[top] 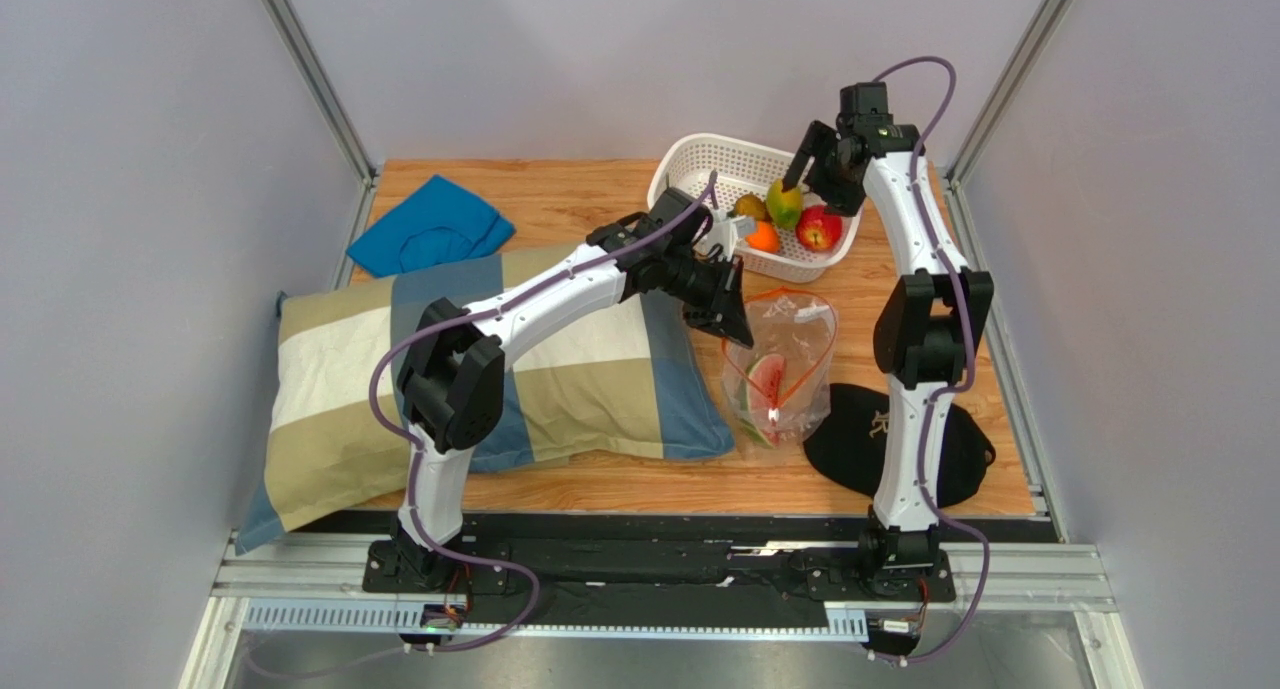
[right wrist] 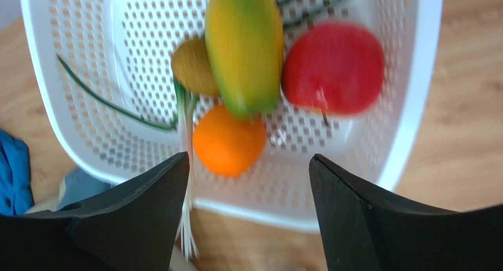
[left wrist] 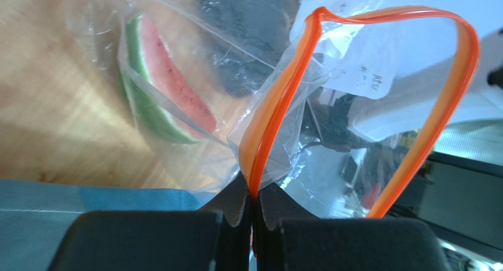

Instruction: Open the zip-top bag and remove the fake food

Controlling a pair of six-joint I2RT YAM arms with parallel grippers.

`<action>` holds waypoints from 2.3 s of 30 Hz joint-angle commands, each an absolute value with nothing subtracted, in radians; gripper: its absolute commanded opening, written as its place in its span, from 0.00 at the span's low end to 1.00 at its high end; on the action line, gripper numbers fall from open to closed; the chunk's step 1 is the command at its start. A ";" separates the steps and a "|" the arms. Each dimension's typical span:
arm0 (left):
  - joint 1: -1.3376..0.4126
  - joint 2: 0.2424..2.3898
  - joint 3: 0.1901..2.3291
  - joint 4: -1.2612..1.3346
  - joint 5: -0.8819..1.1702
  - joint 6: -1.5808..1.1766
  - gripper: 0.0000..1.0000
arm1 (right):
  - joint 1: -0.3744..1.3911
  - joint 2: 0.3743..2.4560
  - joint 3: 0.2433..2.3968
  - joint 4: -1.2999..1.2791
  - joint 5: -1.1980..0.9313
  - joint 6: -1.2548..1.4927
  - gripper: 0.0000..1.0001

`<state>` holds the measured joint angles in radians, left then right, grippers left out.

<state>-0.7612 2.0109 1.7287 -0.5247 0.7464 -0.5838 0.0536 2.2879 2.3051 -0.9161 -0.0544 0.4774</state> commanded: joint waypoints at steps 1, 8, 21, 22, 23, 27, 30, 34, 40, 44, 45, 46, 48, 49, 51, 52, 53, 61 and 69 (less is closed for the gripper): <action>-0.750 2.013 1.877 -0.635 0.672 -0.486 0.00 | 0.071 1.971 2.115 -1.060 -0.063 0.474 0.79; -0.750 2.095 2.016 -0.693 0.661 -0.480 0.00 | 0.118 1.676 2.032 -1.269 -0.126 0.462 0.67; -0.749 2.131 2.066 -0.672 0.594 -0.509 0.00 | 0.357 1.404 1.720 -1.234 -0.066 0.581 0.32; -0.749 2.131 2.066 -0.670 0.592 -0.514 0.00 | 0.357 1.390 1.625 -1.200 -0.069 0.600 0.30; -0.750 2.129 2.066 -0.667 0.591 -0.515 0.00 | 0.359 1.387 1.591 -1.169 -0.061 0.610 0.28; -0.753 2.131 2.054 -0.647 0.594 -0.532 0.00 | 0.356 1.405 1.468 -1.019 -0.028 0.578 0.13; -0.762 2.134 2.057 -0.621 0.610 -0.534 0.00 | 0.350 1.462 1.415 -0.967 -0.002 0.528 0.01; -0.775 2.126 2.092 -0.652 0.556 -0.489 0.35 | 0.324 1.494 1.303 -0.839 -0.026 0.535 0.00; -0.735 1.962 1.926 -0.645 0.368 -0.429 0.45 | 0.275 1.571 1.247 -0.741 -0.080 0.525 0.00; -0.723 1.934 1.786 -0.560 0.380 -0.468 0.31 | 0.235 1.595 1.210 -0.697 -0.147 0.509 0.00; -0.723 1.954 1.795 -0.572 0.400 -0.472 0.25 | 0.230 1.597 1.200 -0.695 -0.149 0.499 0.00; -0.724 1.976 1.804 -0.584 0.405 -0.476 0.22 | 0.223 1.600 1.195 -0.696 -0.152 0.497 0.00; -0.729 2.046 1.838 -0.609 0.420 -0.471 0.19 | 0.192 1.594 1.181 -0.692 -0.176 0.494 0.00; -0.732 2.069 1.851 -0.623 0.420 -0.468 0.19 | 0.186 1.583 1.166 -0.690 -0.181 0.492 0.00; -0.739 2.121 1.884 -0.643 0.419 -0.459 0.19 | 0.164 1.580 1.161 -0.689 -0.218 0.483 0.01; -0.742 2.132 1.888 -0.641 0.414 -0.459 0.19 | 0.163 1.580 1.161 -0.690 -0.225 0.476 0.02; -0.747 2.155 1.900 -0.638 0.401 -0.456 0.19 | 0.160 1.583 1.160 -0.692 -0.225 0.469 0.03; -0.776 2.261 1.982 -0.660 0.379 -0.459 0.19 | 0.140 1.566 1.177 -0.641 -0.232 0.480 0.10; -0.804 2.309 1.990 -0.658 0.342 -0.466 0.18 | 0.189 1.565 1.161 -0.571 -0.138 0.676 0.04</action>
